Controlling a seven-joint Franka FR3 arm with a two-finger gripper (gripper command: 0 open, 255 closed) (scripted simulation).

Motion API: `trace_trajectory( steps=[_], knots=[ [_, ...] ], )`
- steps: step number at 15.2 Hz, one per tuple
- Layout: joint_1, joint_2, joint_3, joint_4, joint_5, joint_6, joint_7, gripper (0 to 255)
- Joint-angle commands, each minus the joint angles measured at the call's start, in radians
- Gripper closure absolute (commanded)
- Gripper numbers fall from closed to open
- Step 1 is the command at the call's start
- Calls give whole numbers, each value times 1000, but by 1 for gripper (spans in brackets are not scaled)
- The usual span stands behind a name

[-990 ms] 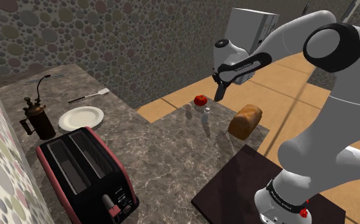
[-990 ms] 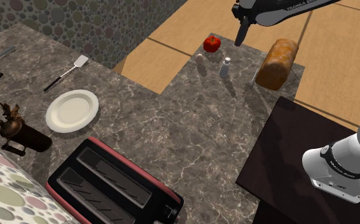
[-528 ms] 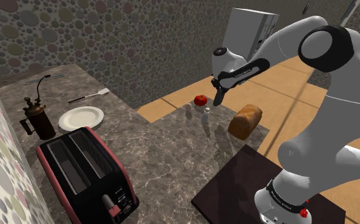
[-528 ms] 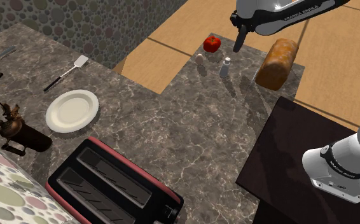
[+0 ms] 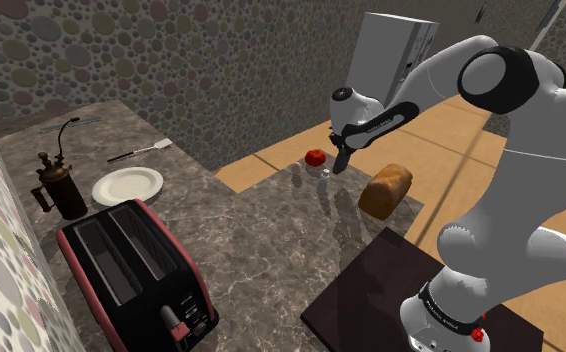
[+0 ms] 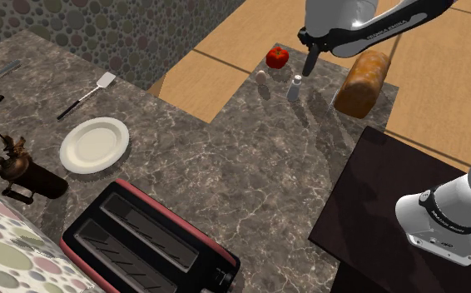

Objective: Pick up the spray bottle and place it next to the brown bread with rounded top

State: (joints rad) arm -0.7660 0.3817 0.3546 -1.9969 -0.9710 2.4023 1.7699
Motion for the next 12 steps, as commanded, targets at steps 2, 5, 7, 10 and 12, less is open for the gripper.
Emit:
trace_trajectory(
  steps=[2,5,7,10,12],
  knots=[
    [10,31,-12,3,-33,15,34,255],
    [19,60,-25,7,-65,30,66,255],
    [25,81,-34,11,-86,39,87,255],
    [27,89,-37,12,-94,43,95,255],
    [27,89,-38,12,-94,43,95,255]
  ],
)
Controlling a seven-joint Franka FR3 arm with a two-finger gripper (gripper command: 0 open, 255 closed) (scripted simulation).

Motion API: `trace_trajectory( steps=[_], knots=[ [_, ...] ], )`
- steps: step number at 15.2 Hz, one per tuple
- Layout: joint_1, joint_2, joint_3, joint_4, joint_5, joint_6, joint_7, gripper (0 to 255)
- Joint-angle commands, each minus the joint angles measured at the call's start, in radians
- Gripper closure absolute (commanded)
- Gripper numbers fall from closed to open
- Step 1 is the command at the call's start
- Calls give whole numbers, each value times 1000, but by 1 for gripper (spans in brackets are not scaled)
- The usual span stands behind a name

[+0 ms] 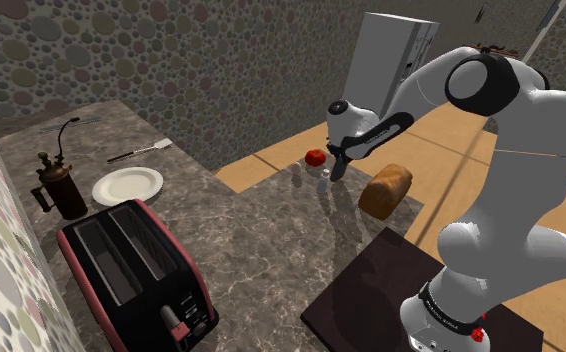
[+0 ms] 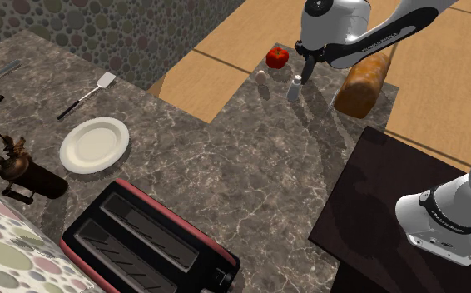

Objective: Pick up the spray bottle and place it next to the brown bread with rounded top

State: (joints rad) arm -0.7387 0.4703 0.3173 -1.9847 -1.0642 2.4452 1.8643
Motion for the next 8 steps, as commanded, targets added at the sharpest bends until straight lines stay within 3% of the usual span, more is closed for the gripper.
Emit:
trace_trajectory(
  steps=[1,3,4,8],
  knots=[
    [0,0,0,0,-1,0,1,255],
    [0,0,0,0,-1,0,1,255],
    [0,0,0,0,-1,0,1,0],
    [0,0,0,0,-1,0,1,0]
  ],
)
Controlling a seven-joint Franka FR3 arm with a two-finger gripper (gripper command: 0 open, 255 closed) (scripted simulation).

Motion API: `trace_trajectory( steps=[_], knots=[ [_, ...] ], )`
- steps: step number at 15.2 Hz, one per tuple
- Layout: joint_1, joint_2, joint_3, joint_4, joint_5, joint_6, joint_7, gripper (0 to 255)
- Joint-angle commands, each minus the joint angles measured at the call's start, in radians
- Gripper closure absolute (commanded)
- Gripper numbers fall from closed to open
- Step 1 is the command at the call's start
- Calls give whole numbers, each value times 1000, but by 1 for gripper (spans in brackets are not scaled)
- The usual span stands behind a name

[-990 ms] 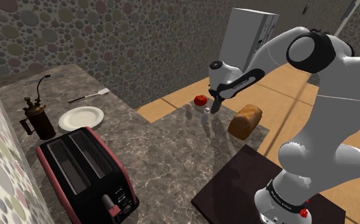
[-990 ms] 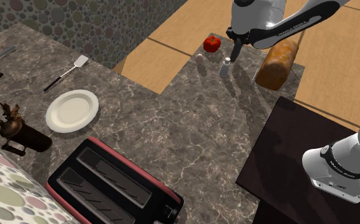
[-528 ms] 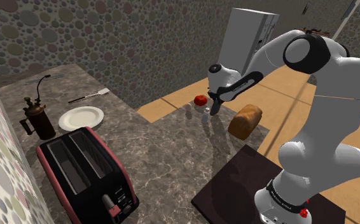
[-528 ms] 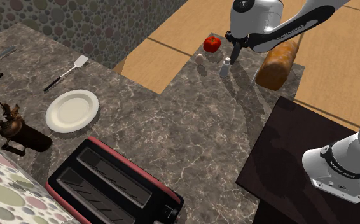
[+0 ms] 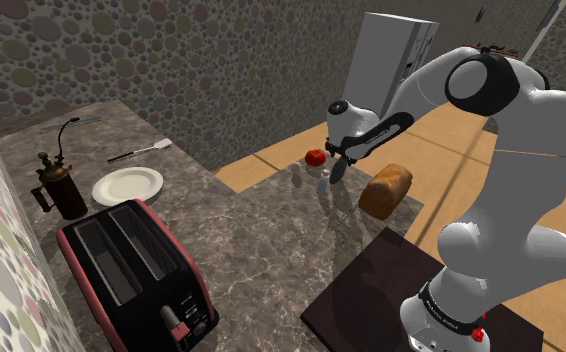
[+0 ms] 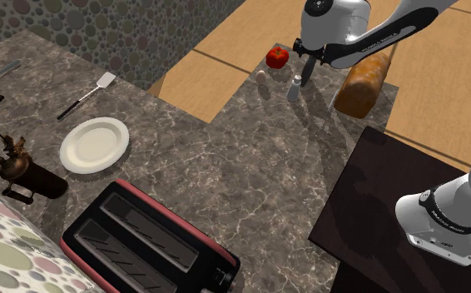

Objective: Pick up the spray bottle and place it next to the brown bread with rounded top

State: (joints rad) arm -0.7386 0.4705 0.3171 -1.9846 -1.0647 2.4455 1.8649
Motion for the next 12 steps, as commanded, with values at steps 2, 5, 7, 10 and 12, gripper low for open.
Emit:
trace_trajectory(
  steps=[2,5,7,10,12],
  knots=[
    [-1,-29,13,-15,22,-13,-11,0],
    [-2,-110,50,-51,87,-51,-46,0],
    [-2,-110,49,-51,87,-51,-46,0],
    [-2,-110,49,-51,87,-51,-46,0],
    [-2,-110,49,-51,87,-51,-46,0]
  ],
)
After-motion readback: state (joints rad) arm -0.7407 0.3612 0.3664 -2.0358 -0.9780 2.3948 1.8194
